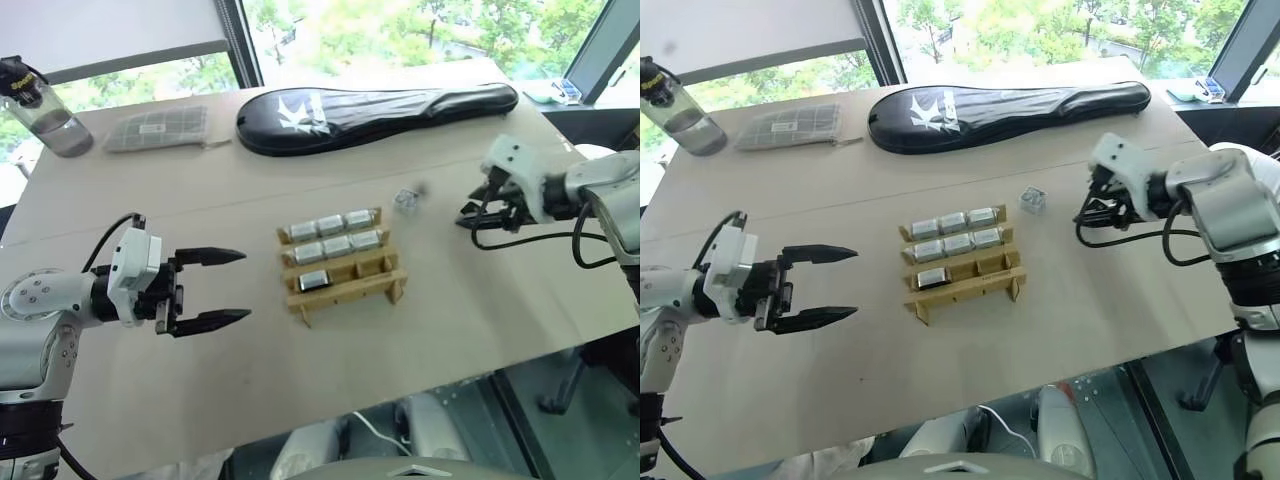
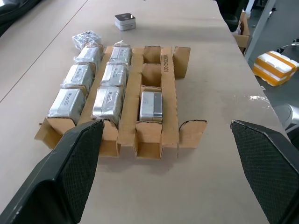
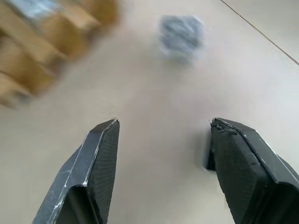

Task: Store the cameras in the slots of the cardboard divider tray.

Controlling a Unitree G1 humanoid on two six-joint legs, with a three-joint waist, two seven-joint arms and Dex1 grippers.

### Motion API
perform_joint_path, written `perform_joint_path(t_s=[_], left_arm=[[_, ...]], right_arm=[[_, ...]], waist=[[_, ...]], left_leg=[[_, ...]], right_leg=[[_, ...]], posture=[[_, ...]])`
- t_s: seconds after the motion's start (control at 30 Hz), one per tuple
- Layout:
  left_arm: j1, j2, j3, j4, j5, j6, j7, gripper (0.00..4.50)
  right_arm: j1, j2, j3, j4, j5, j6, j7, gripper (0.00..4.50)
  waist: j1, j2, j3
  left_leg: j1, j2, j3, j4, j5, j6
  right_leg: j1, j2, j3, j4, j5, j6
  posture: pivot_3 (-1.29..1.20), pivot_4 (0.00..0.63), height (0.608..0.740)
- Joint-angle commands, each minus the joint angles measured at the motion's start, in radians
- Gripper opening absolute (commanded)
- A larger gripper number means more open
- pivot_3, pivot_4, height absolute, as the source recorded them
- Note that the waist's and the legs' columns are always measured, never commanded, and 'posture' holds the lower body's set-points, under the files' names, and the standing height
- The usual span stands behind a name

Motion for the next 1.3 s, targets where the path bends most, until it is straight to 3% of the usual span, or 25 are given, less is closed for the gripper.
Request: perform_joint_path(t_s=[0.03, 0.3, 0.43, 0.47, 1.1, 1.2, 1.3], left_arm=[[0.016, 0.005, 0.018, -0.019, -0.006, -0.009, 0.002, 4.5], [0.035, 0.008, 0.034, -0.025, -0.01, -0.012, 0.012, 4.5], [0.034, 0.015, 0.04, -0.025, -0.011, -0.009, 0.012, 4.5], [0.036, 0.019, 0.045, -0.024, -0.012, -0.008, 0.011, 4.5], [0.037, 0.035, 0.057, -0.028, -0.013, -0.007, 0.016, 4.5], [0.046, 0.039, 0.068, -0.028, -0.015, -0.008, 0.013, 4.5], [0.043, 0.046, 0.072, -0.019, -0.013, -0.009, 0.006, 4.5]], right_arm=[[0.027, 0.011, -0.086, 0.141, -0.024, -0.12, -0.091, 3.06], [0.132, 0.08, -0.139, 0.345, -0.026, -0.439, -0.114, 3.06], [0.101, 0.111, -0.154, 0.414, 0.0, -0.488, -0.079, 4.38], [0.09, 0.116, -0.153, 0.43, -0.002, -0.494, -0.077, 4.48], [-0.128, 0.237, -0.153, 0.873, -0.042, -0.581, -0.023, 4.48], [-0.124, 0.238, -0.15, 0.889, -0.051, -0.618, -0.004, 3.7], [-0.115, 0.233, -0.147, 0.874, -0.059, -0.644, 0.01, 2.26]], waist=[[0.0, 0.0, 0.0], [-0.002, 0.001, 0.0], [-0.005, 0.001, 0.0], [-0.007, 0.001, 0.0], [-0.013, 0.001, 0.0], [-0.015, 0.0, 0.0], [-0.016, 0.001, 0.0]], left_leg=[[0.0, 0.0, 0.0, 0.0, 0.0, 0.0], [0.0, 0.0, 0.001, 0.0, 0.0, 0.0], [0.0, 0.0, 0.001, 0.001, 0.0, 0.0], [0.0, 0.0, 0.001, 0.001, 0.0, 0.0], [0.0, 0.0, 0.001, 0.0, 0.0, 0.0], [0.0, 0.0, 0.001, 0.0, 0.0, 0.0], [0.0, 0.0, 0.001, 0.001, 0.0, 0.0]], right_leg=[[0.0, 0.0, 0.0, 0.0, 0.0, 0.0], [0.0, 0.0, 0.001, -0.001, 0.0, 0.0], [0.001, 0.0, 0.001, 0.0, 0.0, 0.0], [0.0, 0.0, 0.001, 0.0, 0.0, 0.0], [0.001, 0.0, 0.0, -0.001, 0.0, -0.001], [0.001, 0.0, 0.001, -0.001, 0.0, -0.001], [0.001, 0.0, 0.001, -0.001, 0.0, -0.001]], posture=[[0.0, 0.15, 0.74], [0.0, 0.15, 0.74], [0.0, 0.15, 0.74], [0.0, 0.15, 0.74], [0.0, 0.15, 0.74], [0.0, 0.15, 0.74], [0.0, 0.15, 0.74]])
